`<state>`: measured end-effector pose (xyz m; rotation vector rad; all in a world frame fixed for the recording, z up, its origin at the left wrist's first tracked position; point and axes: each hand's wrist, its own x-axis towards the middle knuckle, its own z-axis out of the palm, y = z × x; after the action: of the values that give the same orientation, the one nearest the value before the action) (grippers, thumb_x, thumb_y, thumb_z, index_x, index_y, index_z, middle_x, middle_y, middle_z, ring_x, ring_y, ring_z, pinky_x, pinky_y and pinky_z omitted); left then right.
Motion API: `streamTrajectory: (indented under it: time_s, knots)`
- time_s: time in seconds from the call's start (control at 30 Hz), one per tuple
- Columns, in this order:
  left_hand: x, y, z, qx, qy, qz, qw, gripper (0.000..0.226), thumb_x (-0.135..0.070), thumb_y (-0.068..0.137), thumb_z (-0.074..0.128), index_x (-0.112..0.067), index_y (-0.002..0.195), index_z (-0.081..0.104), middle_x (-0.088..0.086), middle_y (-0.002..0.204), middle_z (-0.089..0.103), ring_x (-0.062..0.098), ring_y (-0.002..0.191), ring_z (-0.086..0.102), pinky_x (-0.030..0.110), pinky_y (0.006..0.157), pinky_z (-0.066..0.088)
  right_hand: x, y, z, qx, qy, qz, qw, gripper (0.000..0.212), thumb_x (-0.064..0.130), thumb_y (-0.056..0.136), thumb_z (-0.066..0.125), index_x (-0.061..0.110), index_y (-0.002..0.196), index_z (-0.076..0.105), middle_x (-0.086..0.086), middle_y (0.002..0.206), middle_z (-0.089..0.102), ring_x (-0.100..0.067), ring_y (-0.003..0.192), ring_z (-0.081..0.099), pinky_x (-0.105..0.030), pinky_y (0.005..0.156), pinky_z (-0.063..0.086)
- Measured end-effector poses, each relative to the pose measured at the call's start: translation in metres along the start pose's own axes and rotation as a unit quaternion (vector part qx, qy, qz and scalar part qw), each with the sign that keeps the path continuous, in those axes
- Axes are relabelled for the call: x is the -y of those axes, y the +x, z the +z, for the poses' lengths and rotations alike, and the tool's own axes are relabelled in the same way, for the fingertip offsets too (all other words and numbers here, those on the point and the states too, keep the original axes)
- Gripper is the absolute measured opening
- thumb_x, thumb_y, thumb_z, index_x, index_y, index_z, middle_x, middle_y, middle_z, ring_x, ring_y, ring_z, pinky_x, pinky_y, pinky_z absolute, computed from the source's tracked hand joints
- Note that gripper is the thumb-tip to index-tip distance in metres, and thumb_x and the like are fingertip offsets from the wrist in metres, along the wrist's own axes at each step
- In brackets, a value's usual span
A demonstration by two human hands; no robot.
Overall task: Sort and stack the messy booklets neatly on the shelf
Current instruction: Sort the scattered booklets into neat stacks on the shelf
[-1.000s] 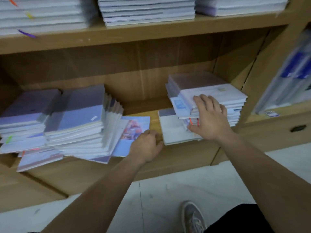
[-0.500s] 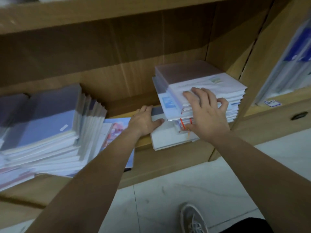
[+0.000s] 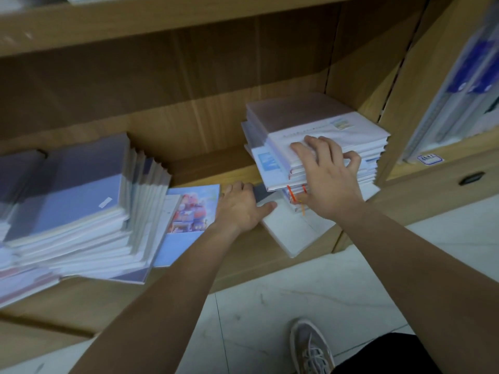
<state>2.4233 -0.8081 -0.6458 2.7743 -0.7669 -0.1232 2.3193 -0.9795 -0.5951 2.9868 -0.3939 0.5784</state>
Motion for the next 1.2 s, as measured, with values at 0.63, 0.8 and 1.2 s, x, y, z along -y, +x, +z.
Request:
streamTrajectory:
  time_s: [0.63, 0.8, 1.2]
  knots:
    - [0.011, 0.015, -0.001, 0.059, -0.083, -0.023, 0.994, 0.056, -0.075, 0.082, 0.051, -0.021, 0.09, 0.064, 0.006, 0.097, 0.068, 0.029, 0.094, 0.062, 0.036, 0.072, 0.051, 0.004, 0.0, -0.001, 0.024, -0.037, 0.014, 0.999, 0.13, 0.067, 0.041, 0.09, 0.021, 0.145, 0.026, -0.009, 0.153, 0.035, -0.032, 0.14, 0.032, -0.057, 0.099, 0.034]
    - [0.01, -0.002, 0.001, 0.055, -0.098, -0.009, 0.994, 0.053, -0.07, 0.087, 0.051, -0.019, 0.09, 0.066, 0.009, 0.099, 0.069, 0.031, 0.096, 0.062, 0.037, 0.075, 0.05, 0.006, 0.002, 0.0, 0.008, -0.039, 0.023, 0.999, 0.128, 0.069, 0.043, 0.088, 0.02, 0.143, 0.026, -0.011, 0.151, 0.038, -0.034, 0.139, 0.035, -0.057, 0.099, 0.035]
    - [0.003, -0.057, -0.018, 0.04, -0.131, -0.037, 0.99, 0.053, -0.064, 0.089, 0.055, -0.017, 0.065, 0.049, 0.006, 0.072, 0.056, 0.03, 0.08, 0.058, 0.034, 0.057, 0.032, 0.012, 0.002, -0.009, -0.009, -0.009, 0.039, 0.999, 0.123, 0.067, 0.047, 0.087, 0.02, 0.143, 0.026, -0.009, 0.148, 0.036, -0.033, 0.135, 0.035, -0.053, 0.098, 0.032]
